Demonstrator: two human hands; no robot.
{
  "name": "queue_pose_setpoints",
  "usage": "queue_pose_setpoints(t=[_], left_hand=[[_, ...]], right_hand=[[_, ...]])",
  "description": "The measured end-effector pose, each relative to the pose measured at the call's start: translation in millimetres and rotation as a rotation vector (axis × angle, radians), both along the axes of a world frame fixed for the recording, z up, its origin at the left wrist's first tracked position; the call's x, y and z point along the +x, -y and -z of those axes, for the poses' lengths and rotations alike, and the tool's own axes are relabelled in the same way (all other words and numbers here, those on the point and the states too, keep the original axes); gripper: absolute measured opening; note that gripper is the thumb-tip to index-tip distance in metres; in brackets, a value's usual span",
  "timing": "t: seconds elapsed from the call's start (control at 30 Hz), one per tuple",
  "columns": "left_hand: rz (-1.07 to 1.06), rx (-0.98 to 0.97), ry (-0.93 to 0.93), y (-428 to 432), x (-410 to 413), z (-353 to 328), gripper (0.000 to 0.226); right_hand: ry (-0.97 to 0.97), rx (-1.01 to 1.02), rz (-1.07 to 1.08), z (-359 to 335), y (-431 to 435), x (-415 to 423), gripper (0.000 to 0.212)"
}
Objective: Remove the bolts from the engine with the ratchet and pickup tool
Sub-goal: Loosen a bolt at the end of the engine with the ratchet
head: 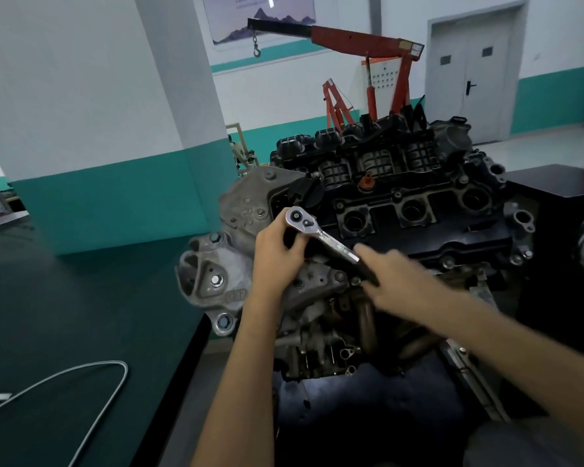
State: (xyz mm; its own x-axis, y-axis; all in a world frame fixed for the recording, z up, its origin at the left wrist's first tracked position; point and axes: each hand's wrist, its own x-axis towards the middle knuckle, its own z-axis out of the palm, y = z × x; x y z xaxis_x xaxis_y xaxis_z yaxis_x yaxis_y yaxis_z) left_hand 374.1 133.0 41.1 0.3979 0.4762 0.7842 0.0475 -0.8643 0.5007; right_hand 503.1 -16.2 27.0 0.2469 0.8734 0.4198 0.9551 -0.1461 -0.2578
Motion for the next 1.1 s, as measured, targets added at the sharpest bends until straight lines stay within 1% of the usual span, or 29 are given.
queue_pose_setpoints(t=[0.03, 0.1, 0.13, 0.17, 0.2, 0.23, 0.27, 0.37, 0.4, 0.47, 0.53, 0.6, 0.7, 0.73, 0.8, 0.83, 0.87, 0.9, 0.93, 0.97, 1.0, 1.03, 1.1], left_hand=[[0.018, -0.013, 0.004, 1, -1, -1, 0.011], [0.026, -0.053, 0.007, 2, -2, -1, 0.012], [0.015, -0.071, 0.009, 2, -2, -1, 0.015], [-0.003, -0.082, 0.015, 2, -1, 0, 0.015], [-0.02, -0.085, 0.026, 3, 0, 0, 0.015], [-0.041, -0.08, 0.036, 4, 1, 1, 0.016], [-0.057, -0.07, 0.041, 4, 2, 1, 0.017], [-0.082, -0.034, 0.034, 4, 3, 1, 0.02], [-0.084, -0.052, 0.039, 3, 3, 1, 0.018], [-0.076, -0.114, 0.07, 1, 4, 2, 0.024], [-0.072, -0.133, 0.072, 1, 2, 3, 0.038], [-0.067, -0.109, 0.048, 2, 1, 2, 0.04], [-0.003, -0.064, 0.027, 2, -1, -1, 0.03], [0.024, -0.05, 0.008, 2, -1, -1, 0.025], [0.045, -0.035, -0.047, 2, -3, -3, 0.018], [0.049, -0.037, -0.061, 2, -4, -3, 0.018], [0.048, -0.04, -0.067, 1, -5, -4, 0.018], [0.039, -0.045, -0.066, 2, -4, -4, 0.018], [0.021, -0.05, -0.058, 3, -4, -4, 0.018], [-0.004, -0.052, -0.046, 4, -3, -4, 0.017], [-0.032, -0.051, -0.033, 5, -2, -3, 0.016], [-0.058, -0.046, -0.028, 5, -1, -3, 0.016], [-0.094, -0.037, -0.033, 5, 1, -1, 0.017]], right_hand=[[0.153, -0.026, 0.016, -16, 1, 17, 0.043], [0.384, -0.042, 0.033, -41, -3, 39, 0.042], [0.46, -0.032, 0.041, -47, -5, 43, 0.042], [0.495, -0.011, 0.055, -47, -7, 43, 0.041], [0.488, 0.013, 0.078, -41, -6, 39, 0.039], [0.432, 0.042, 0.097, -31, -4, 30, 0.038], [0.319, 0.07, 0.101, -16, 0, 18, 0.037], [-0.245, 0.157, 0.021, 27, -2, -37, 0.027], [-0.376, 0.175, -0.01, 36, -10, -57, 0.027], [-0.521, 0.224, -0.037, 50, -27, -91, 0.03], [-0.598, 0.263, -0.057, 54, -34, -104, 0.04], [-0.535, 0.222, -0.048, 50, -29, -89, 0.037], [-0.392, 0.096, -0.125, 30, -8, -39, 0.03], [-0.283, 0.056, -0.121, 18, -3, -20, 0.03], [0.05, -0.036, -0.043, -11, 0, 17, 0.036], [0.21, -0.065, -0.001, -26, -1, 32, 0.038], [0.328, -0.069, 0.026, -38, -3, 41, 0.037], [0.398, -0.059, 0.038, -46, -5, 46, 0.036], [0.426, -0.045, 0.052, -46, -5, 45, 0.035], [0.413, -0.022, 0.069, -40, -4, 39, 0.034], [0.341, 0.001, 0.079, -27, -1, 27, 0.033], [0.194, 0.031, 0.077, -11, 2, 11, 0.032], [-0.243, 0.089, 0.018, 22, 2, -30, 0.031]])
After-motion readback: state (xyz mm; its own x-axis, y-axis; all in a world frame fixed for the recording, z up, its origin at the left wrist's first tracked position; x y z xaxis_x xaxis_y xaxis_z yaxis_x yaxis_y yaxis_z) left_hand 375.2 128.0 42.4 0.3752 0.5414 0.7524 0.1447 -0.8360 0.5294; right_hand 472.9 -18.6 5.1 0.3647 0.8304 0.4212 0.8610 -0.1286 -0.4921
